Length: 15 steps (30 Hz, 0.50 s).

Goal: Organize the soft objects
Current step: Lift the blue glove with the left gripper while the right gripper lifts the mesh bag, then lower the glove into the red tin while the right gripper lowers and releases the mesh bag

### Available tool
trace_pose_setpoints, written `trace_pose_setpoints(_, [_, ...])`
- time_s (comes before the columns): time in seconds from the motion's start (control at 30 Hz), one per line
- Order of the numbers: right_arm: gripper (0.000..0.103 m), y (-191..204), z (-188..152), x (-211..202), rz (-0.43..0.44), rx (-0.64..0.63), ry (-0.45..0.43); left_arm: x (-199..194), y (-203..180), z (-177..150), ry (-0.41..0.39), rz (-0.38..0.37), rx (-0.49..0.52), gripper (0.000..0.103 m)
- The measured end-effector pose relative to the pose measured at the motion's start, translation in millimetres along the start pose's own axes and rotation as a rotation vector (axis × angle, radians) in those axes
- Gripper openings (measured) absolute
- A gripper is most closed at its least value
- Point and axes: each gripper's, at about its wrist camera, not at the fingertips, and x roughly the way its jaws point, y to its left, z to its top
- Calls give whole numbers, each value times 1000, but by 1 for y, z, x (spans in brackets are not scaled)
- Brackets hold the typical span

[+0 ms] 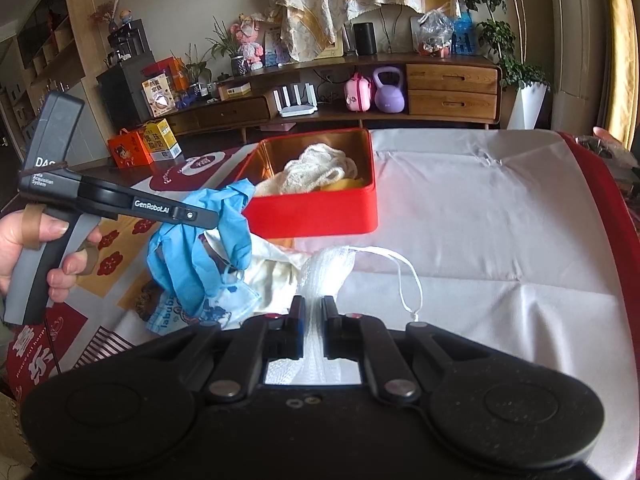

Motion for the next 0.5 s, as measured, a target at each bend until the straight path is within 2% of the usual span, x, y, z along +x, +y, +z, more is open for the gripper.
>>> trace_pose_setpoints(0.33, [7, 10, 28, -16, 5, -36, -49, -54, 4, 17, -87, -47, -34, 4])
trace_pose_setpoints(0.5, [7, 15, 45, -13, 14, -56, -58, -69, 4, 31, -117, -62, -39, 4])
